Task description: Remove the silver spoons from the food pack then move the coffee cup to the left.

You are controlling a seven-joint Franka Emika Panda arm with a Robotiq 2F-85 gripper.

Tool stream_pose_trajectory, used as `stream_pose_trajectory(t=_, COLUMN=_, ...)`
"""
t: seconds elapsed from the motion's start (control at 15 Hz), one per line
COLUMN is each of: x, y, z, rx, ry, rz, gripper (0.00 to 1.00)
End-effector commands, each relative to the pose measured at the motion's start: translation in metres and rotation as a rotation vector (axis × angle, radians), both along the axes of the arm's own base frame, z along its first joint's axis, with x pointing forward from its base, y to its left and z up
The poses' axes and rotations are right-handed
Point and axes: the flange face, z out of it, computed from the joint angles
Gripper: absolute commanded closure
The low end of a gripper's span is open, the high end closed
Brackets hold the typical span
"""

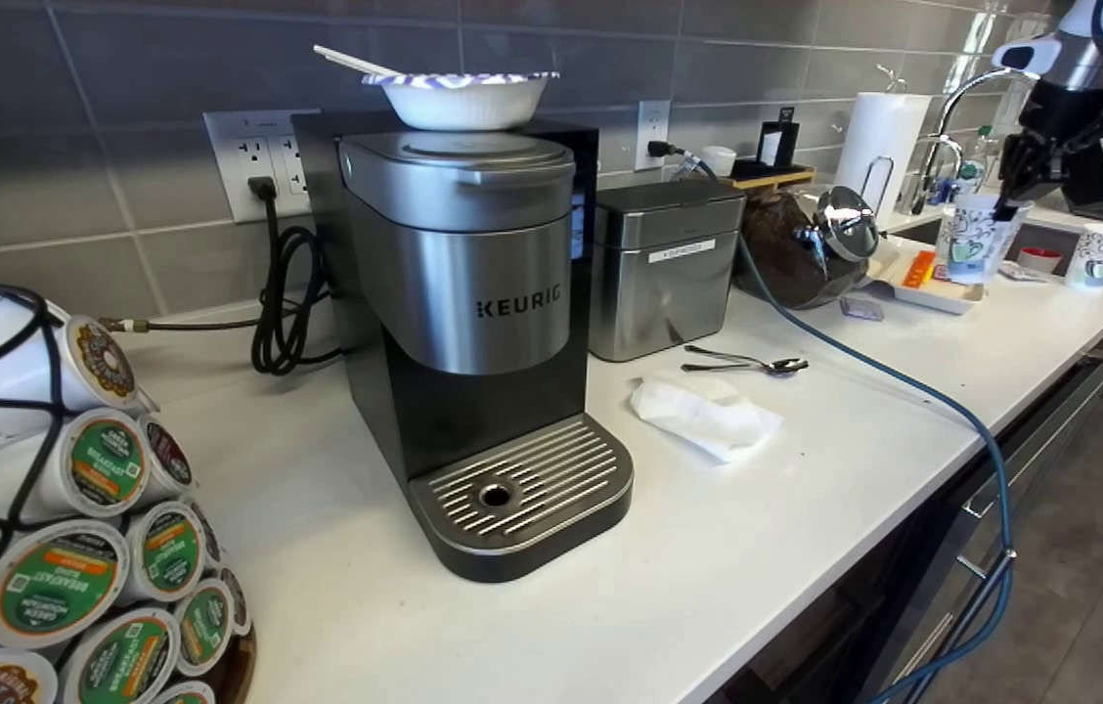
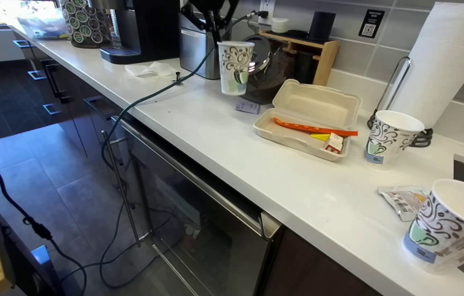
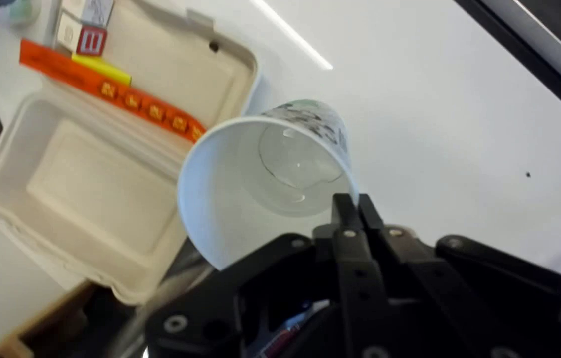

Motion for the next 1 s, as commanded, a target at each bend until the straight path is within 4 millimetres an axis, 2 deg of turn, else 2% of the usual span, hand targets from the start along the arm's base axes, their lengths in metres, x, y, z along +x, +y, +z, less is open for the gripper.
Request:
stream_pose_trajectory(t=0.0, x=-0.001, y=0.080, z=0.028, rx=-0.006, ry=0.027, rz=0.187, gripper=0.99)
stream_pose_trajectory(t=0.13, x=0.001, y=0.126, z=0.047, rx=0.024, ry=0.042, rz=0.305, gripper=0.99)
stream_pose_trajectory(t=0.2, x=-0.006, y=0.133, z=0.057, rx=0.021, ry=0.042, rz=0.338, gripper=0.99)
stream_pose_trajectory(t=0.27, x=0.012, y=0.122, z=0.042, rx=0.010, ry=0.029, rz=0.265, gripper=0.97)
stream_pose_trajectory(t=0.4, x=0.006, y=0.140, z=0.057, rx=0.008, ry=0.031, rz=0.314, gripper=0.97)
stream_pose_trajectory(t=0.67, x=0.000, y=0.132, z=0.058, rx=0.006, ry=0.036, rz=0.324, gripper=0.99)
stream_pose_trajectory(t=0.93, x=0.039, y=0.131, z=0.043, rx=-0.012, ry=0.061, rz=0.400, gripper=0.99)
